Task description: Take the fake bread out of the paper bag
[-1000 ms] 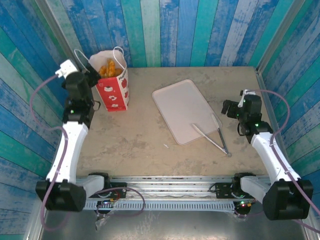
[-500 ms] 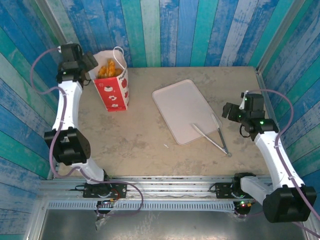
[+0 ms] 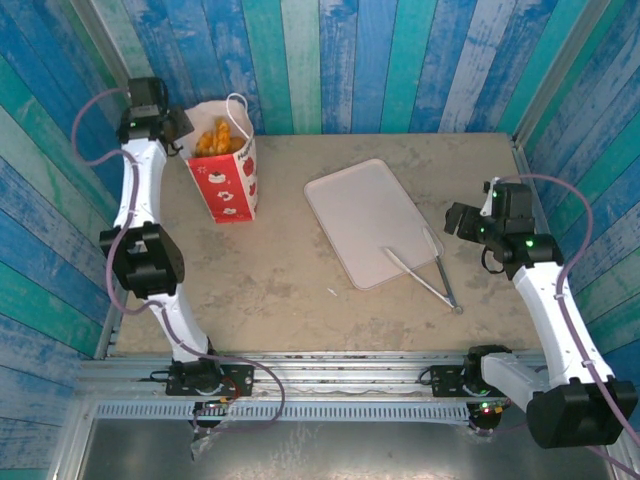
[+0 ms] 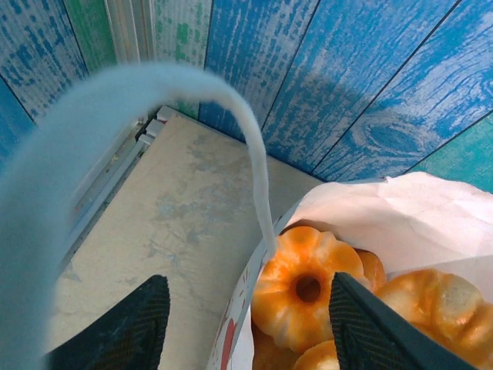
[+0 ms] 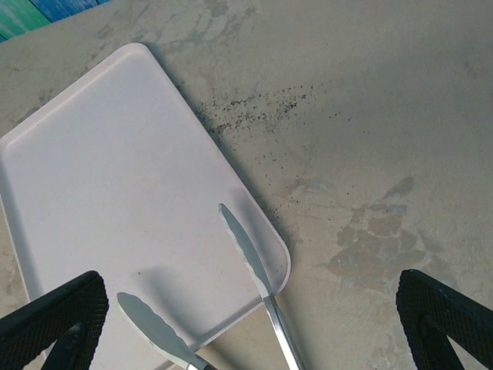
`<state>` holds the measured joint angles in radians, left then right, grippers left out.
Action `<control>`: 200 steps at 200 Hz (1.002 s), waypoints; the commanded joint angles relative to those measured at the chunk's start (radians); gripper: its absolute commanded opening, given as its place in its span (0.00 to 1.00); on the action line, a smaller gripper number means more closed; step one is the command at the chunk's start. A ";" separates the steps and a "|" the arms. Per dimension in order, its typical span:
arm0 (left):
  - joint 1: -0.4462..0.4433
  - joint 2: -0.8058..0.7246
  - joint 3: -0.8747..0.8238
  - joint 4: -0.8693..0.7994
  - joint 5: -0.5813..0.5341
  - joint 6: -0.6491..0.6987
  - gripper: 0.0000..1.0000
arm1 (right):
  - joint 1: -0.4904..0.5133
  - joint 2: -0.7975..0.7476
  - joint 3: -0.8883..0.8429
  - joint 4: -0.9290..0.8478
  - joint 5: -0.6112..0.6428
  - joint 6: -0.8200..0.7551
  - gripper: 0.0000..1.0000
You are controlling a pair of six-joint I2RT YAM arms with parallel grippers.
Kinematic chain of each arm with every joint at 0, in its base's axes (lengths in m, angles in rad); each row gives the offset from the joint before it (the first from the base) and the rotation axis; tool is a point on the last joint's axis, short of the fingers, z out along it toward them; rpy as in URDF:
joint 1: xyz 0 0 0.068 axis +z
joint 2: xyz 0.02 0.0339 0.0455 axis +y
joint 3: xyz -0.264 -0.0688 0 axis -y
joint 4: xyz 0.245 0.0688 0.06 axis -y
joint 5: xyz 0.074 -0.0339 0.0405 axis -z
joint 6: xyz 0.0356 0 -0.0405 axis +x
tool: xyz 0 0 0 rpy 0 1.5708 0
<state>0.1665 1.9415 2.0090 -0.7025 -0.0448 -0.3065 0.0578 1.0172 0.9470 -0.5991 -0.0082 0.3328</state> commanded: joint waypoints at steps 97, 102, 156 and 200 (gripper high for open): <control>0.006 0.288 0.309 -0.204 0.032 0.057 0.50 | 0.017 0.013 0.002 0.028 -0.012 0.032 1.00; 0.005 0.291 0.310 -0.205 0.033 0.057 0.49 | 0.017 0.016 0.000 0.031 -0.012 0.033 1.00; 0.006 0.289 0.307 -0.203 0.036 0.062 0.30 | 0.022 0.038 -0.005 0.045 -0.015 0.037 1.00; 0.007 0.270 0.310 -0.227 0.043 0.073 0.40 | 0.029 0.041 -0.005 0.050 -0.015 0.040 1.00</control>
<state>0.1669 2.1777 2.2955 -0.8913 -0.0212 -0.2535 0.0792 1.0565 0.9482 -0.5583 -0.0139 0.3626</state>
